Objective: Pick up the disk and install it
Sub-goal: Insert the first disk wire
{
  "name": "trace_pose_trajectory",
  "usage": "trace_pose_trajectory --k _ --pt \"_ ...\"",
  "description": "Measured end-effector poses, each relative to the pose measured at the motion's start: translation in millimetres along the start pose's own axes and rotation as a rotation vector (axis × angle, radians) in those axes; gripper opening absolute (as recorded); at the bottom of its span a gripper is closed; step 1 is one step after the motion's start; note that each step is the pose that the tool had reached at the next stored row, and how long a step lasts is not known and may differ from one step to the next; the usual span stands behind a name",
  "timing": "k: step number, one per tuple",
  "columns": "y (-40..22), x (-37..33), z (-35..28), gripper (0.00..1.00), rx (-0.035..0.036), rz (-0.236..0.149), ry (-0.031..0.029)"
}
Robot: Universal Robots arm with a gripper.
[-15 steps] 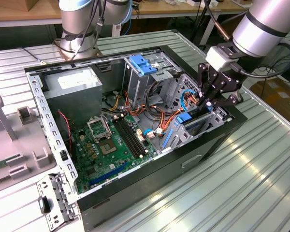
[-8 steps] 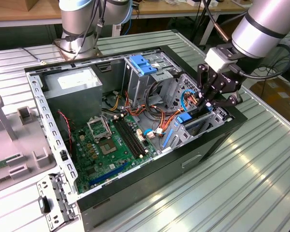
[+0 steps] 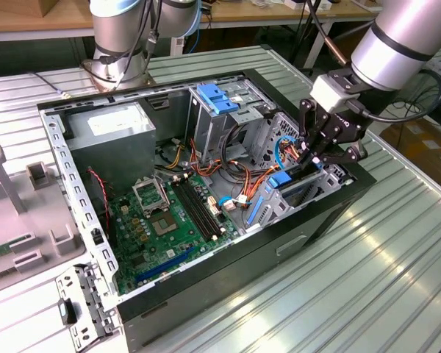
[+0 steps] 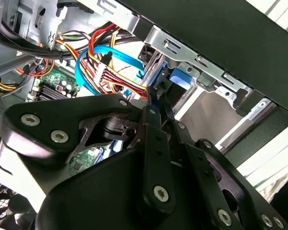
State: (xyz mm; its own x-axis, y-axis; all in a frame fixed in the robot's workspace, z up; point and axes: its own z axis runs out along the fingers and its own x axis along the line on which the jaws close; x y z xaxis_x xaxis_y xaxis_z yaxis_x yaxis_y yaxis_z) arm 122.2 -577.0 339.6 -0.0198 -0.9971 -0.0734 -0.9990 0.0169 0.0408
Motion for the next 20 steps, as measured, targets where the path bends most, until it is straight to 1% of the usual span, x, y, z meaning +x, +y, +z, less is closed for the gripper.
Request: trace_pose_trajectory --k 2,3,5,8,9,13,14,15,16,18,20 --pt "0.0 0.0 0.1 0.18 0.0 0.0 -0.0001" --pt "0.0 0.0 0.1 0.25 0.0 0.0 0.0" --pt "0.0 0.0 -0.5 0.25 0.0 0.0 0.0002" --pt "0.3 -0.5 -6.4 0.25 0.0001 0.0 -0.0001" --pt "0.4 -0.7 -10.0 0.25 0.0001 0.0 0.0001" --pt "0.8 -1.4 -18.6 0.25 0.0 0.0 0.0" --pt "0.8 -1.5 -20.1 0.25 0.0 0.0 0.0" --pt "0.8 -1.5 -20.3 0.25 0.0 0.0 -0.0003" --pt "0.8 -1.5 -20.3 0.25 -0.0002 0.0 -0.0019" --pt "0.8 -1.6 -19.7 0.24 -0.0023 0.0 -0.0077" --pt "0.4 -1.5 -18.1 0.24 -0.0059 0.0 -0.0103"
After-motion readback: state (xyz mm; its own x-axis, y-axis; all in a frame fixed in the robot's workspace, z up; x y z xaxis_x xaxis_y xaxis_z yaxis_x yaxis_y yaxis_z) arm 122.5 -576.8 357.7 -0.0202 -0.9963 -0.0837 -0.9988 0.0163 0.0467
